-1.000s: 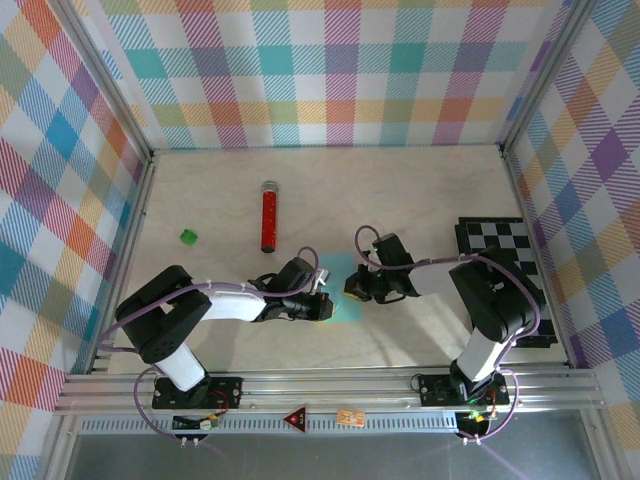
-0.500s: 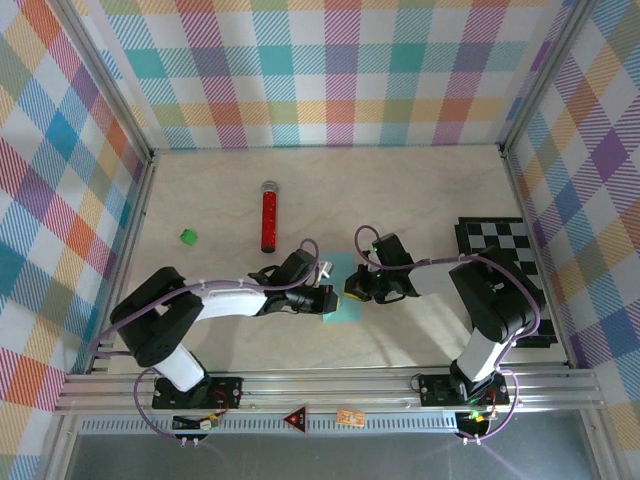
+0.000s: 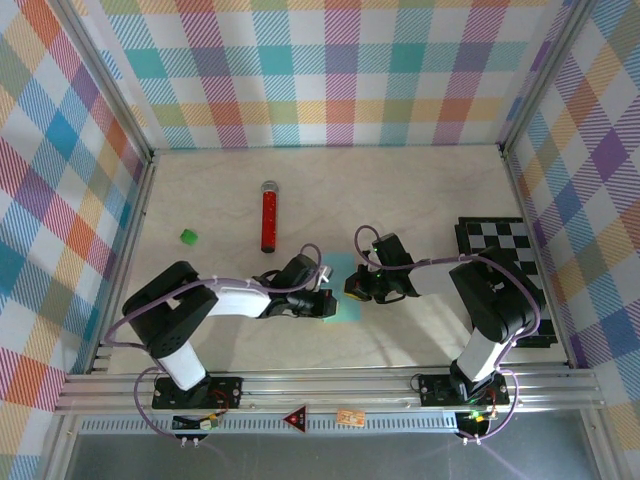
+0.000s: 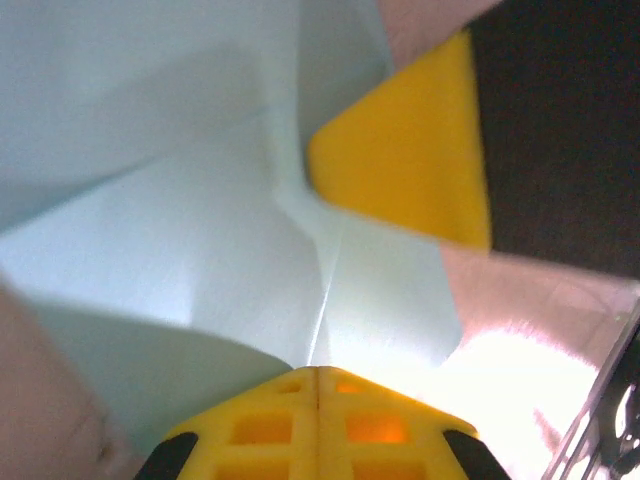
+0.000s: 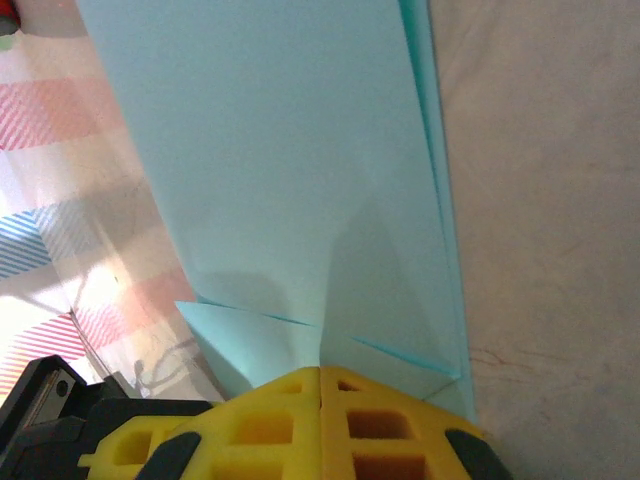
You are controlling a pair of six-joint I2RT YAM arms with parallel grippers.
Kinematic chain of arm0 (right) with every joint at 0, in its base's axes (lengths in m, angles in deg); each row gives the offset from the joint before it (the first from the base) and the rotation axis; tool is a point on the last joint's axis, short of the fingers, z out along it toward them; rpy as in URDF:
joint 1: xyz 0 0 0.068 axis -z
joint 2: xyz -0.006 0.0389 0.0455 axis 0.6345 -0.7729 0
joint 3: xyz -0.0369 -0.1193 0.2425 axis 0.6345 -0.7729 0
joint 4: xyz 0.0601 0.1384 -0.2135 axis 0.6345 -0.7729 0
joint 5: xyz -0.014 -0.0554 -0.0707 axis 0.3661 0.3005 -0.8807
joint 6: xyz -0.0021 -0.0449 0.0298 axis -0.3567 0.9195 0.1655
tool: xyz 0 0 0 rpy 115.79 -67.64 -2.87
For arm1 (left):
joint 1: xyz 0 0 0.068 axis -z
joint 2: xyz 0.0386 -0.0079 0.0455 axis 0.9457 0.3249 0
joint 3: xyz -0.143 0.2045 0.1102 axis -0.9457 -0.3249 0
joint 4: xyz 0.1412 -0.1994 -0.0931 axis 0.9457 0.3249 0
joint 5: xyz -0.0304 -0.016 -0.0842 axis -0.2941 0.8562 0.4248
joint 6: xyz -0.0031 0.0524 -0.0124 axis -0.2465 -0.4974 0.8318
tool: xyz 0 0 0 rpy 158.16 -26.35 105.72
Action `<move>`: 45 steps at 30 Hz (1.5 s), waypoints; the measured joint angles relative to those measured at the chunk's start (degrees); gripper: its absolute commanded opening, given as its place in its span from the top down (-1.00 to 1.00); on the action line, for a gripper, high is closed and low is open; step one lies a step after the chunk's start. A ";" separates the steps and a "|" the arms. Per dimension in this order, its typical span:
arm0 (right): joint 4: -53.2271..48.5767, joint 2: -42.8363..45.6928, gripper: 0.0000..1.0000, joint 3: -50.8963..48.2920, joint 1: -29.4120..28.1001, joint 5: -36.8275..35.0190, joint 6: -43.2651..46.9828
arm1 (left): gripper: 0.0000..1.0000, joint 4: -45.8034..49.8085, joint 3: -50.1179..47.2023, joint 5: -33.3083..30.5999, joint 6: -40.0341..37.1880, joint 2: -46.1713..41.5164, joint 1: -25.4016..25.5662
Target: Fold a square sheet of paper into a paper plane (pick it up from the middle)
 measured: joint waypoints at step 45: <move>-0.22 -0.02 1.00 0.22 0.07 -0.20 0.96 | 1.00 -0.37 5.29 -4.74 2.82 4.24 2.32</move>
